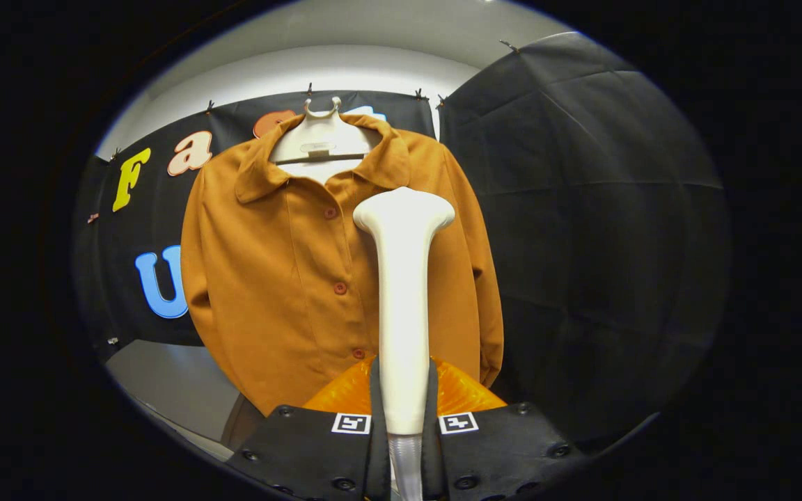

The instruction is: Iron the clothes twice with a garment steamer, once on the left side and once on the right side.

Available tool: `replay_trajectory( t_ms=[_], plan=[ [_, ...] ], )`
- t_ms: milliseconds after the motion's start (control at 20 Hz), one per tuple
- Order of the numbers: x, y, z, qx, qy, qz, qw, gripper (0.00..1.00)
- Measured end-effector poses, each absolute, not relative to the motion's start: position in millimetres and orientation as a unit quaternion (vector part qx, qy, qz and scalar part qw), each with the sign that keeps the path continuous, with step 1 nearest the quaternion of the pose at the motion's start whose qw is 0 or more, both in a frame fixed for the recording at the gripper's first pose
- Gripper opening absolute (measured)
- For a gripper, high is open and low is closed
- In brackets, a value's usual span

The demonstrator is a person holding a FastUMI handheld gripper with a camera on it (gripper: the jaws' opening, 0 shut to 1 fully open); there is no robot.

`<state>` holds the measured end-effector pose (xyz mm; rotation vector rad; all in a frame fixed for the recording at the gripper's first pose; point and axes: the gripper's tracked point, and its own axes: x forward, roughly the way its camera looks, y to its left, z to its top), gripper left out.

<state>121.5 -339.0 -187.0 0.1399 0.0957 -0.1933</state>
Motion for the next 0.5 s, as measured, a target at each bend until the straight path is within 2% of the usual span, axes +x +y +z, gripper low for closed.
replay_trajectory(
  t_ms=[500],
  plan=[
    [109, -341, -256, 0.085, 0.117, -0.105, 0.984, 0.21]
  ],
)
